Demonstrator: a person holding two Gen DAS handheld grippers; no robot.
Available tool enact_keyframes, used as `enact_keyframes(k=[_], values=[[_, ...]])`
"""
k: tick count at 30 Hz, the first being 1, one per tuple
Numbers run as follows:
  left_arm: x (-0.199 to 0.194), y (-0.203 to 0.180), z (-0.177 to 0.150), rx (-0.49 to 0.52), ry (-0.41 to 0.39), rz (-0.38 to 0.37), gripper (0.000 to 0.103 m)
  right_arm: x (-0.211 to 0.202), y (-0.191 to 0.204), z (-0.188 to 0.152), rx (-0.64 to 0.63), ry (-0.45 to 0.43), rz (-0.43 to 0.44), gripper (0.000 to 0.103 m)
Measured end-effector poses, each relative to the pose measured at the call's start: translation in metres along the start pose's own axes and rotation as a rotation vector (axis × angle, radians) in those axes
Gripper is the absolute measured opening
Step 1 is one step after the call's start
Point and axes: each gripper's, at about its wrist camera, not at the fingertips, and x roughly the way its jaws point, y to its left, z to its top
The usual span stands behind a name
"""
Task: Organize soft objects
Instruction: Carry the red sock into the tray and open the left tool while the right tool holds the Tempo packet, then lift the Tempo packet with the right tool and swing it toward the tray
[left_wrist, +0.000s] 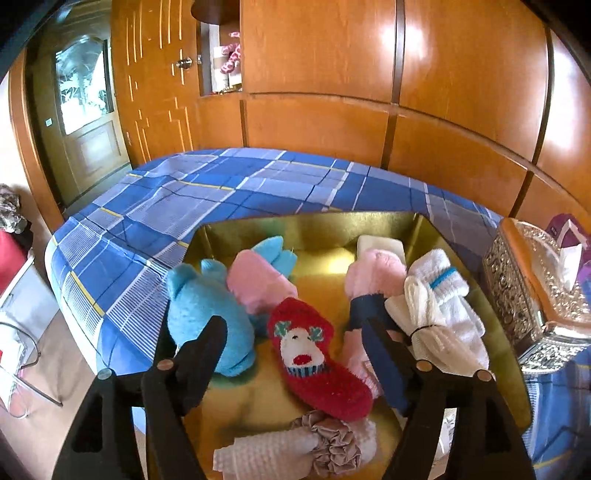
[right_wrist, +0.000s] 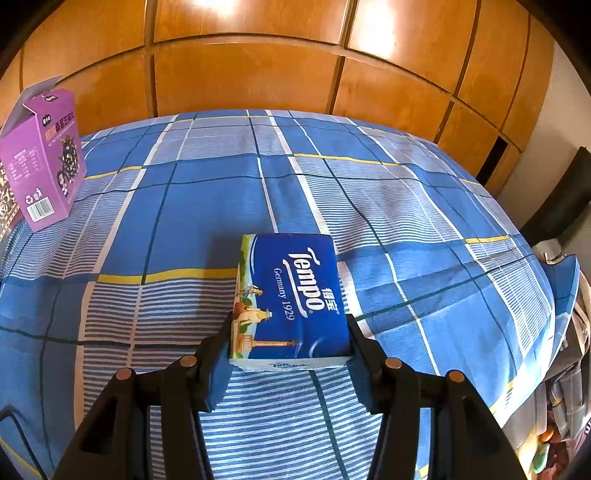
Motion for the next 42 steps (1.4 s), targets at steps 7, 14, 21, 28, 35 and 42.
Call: enact_keyframes(k=[7, 14, 21, 28, 35, 42], values=[[-0.014, -0.002, 0.003, 0.000, -0.030, 0.007, 0.089, 0.004, -0.003, 0.009, -0.003, 0.039, 0.026, 0.054], [-0.029, -0.003, 0.002, 0.007, -0.051, 0.001, 0.090, 0.013, -0.003, 0.024, 0.004, 0.087, 0.051, 0.053], [-0.040, -0.009, 0.000, 0.027, -0.063, -0.012, 0.090, 0.024, 0.003, 0.042, -0.002, 0.126, 0.056, 0.053], [-0.043, -0.017, -0.002, 0.050, -0.060, -0.037, 0.090, 0.032, 0.010, 0.055, -0.022, 0.140, 0.057, 0.053], [-0.047, -0.025, -0.004, 0.066, -0.062, -0.068, 0.090, 0.040, 0.017, 0.080, -0.019, 0.208, 0.113, 0.052], [-0.049, -0.030, -0.006, 0.083, -0.058, -0.098, 0.090, 0.025, 0.053, 0.131, -0.075, 0.216, 0.227, 0.052]])
